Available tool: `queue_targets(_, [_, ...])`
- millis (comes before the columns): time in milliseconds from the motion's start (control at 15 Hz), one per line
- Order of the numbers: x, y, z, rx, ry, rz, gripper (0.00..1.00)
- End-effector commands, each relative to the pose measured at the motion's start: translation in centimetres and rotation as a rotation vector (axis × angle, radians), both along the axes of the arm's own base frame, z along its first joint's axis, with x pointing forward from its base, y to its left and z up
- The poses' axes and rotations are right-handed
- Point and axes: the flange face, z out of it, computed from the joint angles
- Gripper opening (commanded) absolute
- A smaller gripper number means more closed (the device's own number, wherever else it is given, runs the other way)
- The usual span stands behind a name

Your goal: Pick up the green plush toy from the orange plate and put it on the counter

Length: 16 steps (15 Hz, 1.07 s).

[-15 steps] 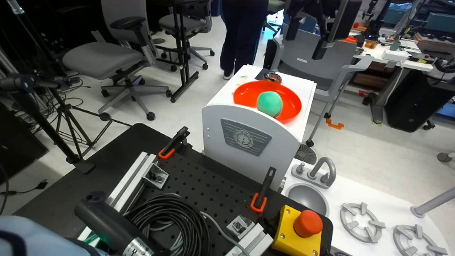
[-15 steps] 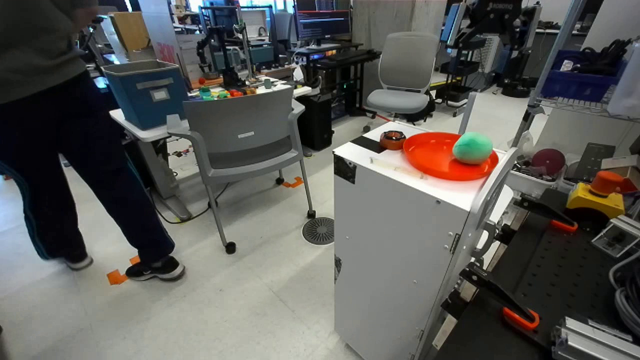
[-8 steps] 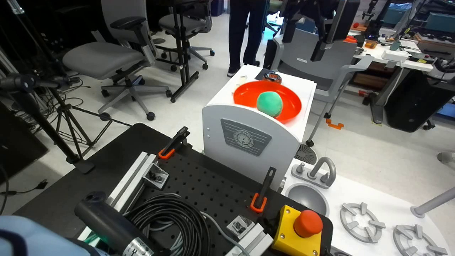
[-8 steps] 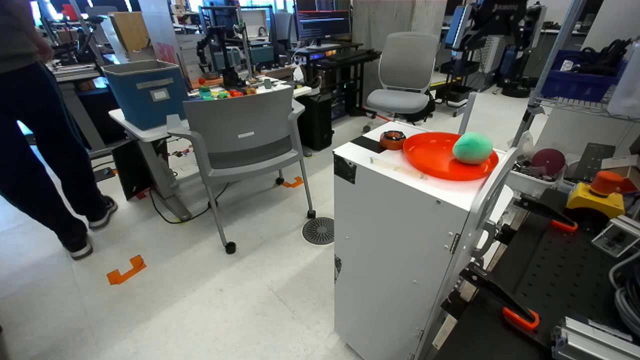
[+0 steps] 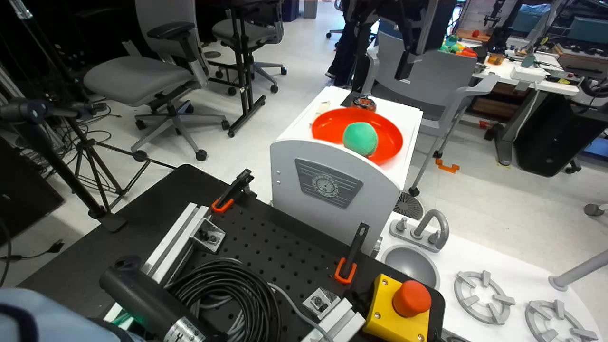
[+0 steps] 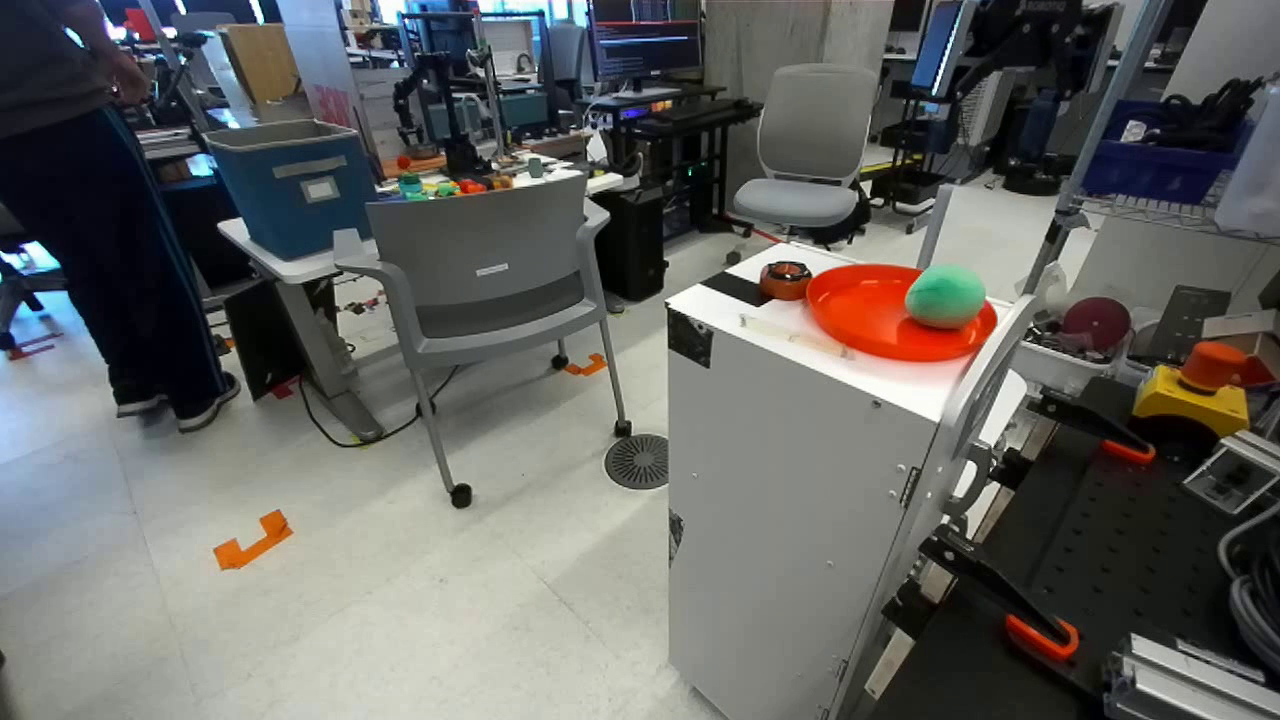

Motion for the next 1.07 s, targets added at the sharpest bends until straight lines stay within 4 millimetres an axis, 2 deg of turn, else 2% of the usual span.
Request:
queue_targets(0, [-0.5, -0.4, 0.0, -0.016, 0.011, 0.019, 1.0])
queue_targets(600, [-0.6, -2.5, -1.5, -0.106, 0.084, 0.037, 1.0])
queue_targets(1000, [-1.6, -2.2, -1.8, -0.121, 0.158, 0.13, 1.0])
